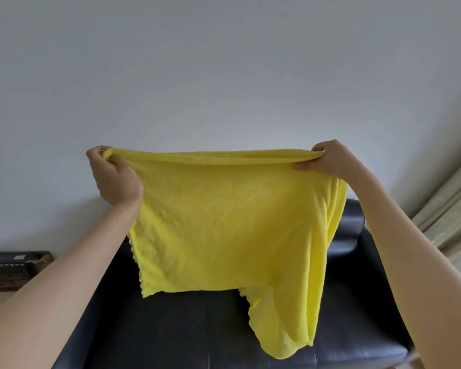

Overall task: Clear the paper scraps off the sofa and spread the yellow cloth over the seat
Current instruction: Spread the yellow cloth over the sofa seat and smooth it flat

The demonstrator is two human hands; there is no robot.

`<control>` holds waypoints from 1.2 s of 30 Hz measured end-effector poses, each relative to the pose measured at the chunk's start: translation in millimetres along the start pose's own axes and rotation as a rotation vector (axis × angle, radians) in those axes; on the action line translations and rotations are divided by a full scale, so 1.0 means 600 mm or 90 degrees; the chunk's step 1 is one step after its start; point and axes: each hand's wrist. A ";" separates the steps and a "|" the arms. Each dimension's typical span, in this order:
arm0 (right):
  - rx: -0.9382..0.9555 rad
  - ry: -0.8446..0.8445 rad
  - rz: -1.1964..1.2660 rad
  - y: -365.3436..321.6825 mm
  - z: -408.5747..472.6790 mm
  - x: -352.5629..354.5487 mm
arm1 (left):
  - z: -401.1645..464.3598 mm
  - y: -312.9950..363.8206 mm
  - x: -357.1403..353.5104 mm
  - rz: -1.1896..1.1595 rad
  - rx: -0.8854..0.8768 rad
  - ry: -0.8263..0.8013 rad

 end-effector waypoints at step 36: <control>-0.086 -0.565 -0.226 0.168 0.150 -1.166 | 0.435 -0.978 -0.098 0.780 0.277 -0.336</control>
Point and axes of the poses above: each hand's wrist, its own z-axis towards the middle knuckle, its own x-axis out of the back of the hand, y = z × x, and after that the axes turned 14 degrees about x, right-handed
